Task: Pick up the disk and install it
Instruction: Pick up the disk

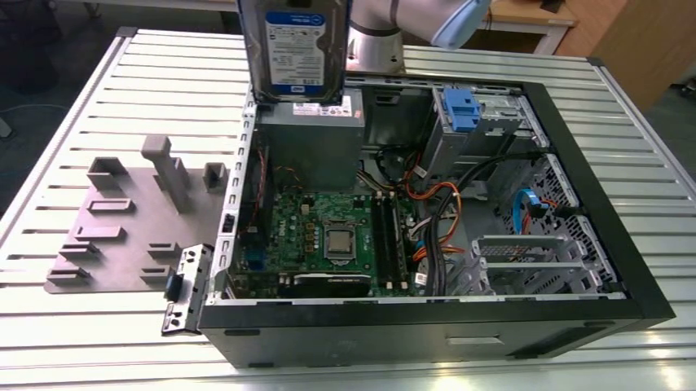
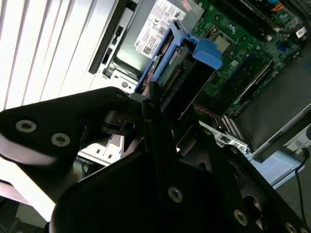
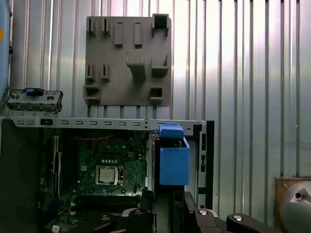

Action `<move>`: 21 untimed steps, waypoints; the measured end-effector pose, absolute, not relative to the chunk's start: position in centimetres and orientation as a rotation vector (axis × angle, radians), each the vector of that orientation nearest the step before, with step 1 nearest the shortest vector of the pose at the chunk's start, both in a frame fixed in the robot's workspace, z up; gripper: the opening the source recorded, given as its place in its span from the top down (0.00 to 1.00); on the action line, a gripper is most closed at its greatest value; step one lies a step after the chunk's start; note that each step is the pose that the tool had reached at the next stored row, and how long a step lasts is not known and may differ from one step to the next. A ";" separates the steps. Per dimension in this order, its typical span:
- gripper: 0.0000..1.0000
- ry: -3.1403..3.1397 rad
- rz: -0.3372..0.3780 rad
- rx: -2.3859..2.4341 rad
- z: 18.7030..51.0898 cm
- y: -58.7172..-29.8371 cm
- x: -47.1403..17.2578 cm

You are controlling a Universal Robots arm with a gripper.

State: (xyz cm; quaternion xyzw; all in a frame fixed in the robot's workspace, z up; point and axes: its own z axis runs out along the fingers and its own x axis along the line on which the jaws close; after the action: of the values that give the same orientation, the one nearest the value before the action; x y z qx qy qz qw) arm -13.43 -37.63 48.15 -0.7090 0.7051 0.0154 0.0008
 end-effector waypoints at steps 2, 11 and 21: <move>0.65 2.214 0.048 -2.226 48.2 -37.6 -12.7; 0.65 2.214 0.048 -2.226 48.1 -37.6 -9.5; 0.65 2.214 0.048 -2.226 48.1 -37.6 -5.9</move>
State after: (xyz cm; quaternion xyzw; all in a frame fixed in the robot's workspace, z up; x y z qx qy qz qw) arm -5.92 -37.63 48.14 -0.7090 0.7051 0.0154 0.0009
